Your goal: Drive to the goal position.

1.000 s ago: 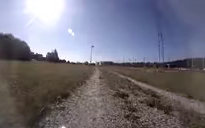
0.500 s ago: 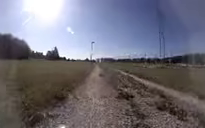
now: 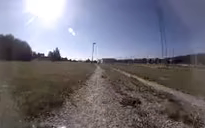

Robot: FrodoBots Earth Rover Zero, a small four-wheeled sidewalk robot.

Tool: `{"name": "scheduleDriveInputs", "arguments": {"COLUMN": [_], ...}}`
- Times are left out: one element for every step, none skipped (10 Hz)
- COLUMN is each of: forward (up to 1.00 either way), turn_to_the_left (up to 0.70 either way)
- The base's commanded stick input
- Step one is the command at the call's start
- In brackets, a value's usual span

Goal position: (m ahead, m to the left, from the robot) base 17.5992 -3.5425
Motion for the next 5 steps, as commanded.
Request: {"name": "scheduleDriveInputs", "arguments": {"forward": [0.50,0.50,0.50,0.50,0.50], "turn_to_the_left": [0.50,0.34,0.00,0.00,0.00]}}
